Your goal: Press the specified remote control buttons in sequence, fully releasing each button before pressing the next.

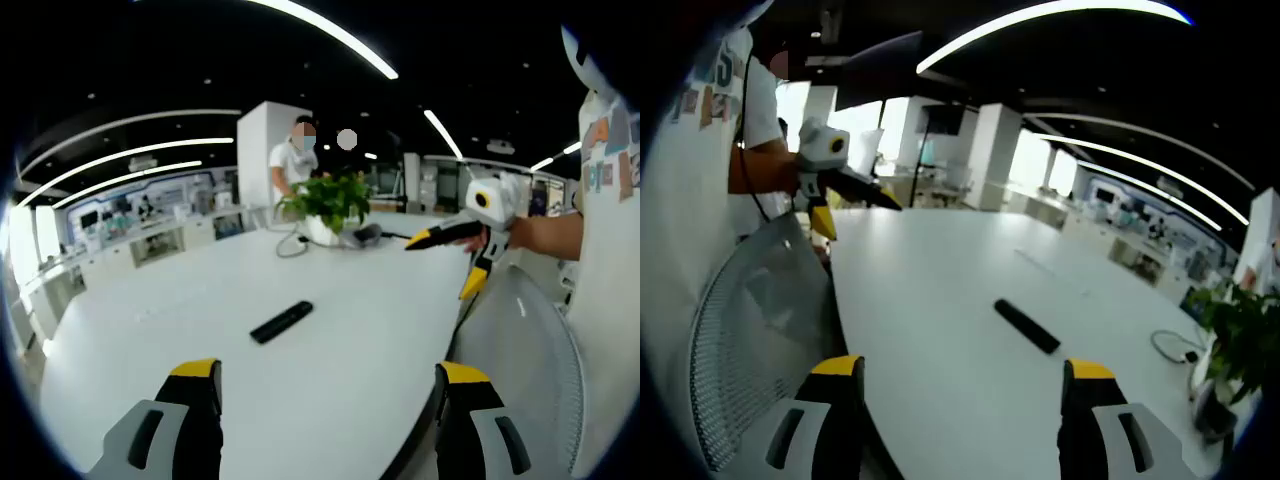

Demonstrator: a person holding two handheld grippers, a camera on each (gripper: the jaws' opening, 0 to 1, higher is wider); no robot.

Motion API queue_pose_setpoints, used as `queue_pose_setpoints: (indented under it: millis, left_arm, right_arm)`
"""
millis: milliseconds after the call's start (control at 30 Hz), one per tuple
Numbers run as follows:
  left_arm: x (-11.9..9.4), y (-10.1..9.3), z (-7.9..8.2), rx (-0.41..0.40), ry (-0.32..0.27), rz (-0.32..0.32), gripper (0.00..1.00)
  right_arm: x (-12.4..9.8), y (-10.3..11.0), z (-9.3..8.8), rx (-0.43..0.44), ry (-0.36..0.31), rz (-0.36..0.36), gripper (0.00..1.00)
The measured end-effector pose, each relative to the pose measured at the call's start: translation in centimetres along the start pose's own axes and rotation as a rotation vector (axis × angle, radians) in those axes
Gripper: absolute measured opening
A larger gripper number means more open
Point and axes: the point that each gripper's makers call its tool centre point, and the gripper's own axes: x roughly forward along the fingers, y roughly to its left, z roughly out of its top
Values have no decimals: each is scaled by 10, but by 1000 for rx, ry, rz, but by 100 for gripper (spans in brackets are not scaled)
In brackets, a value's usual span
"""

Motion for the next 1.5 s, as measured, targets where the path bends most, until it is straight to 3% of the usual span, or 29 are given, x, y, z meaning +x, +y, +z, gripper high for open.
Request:
queue_pose_setpoints:
  millis: [1500]
  left_arm:
    - [-1,1,3,2,-5,-1,90]
  right_arm:
    - [0,1,-1,2,4,6,79]
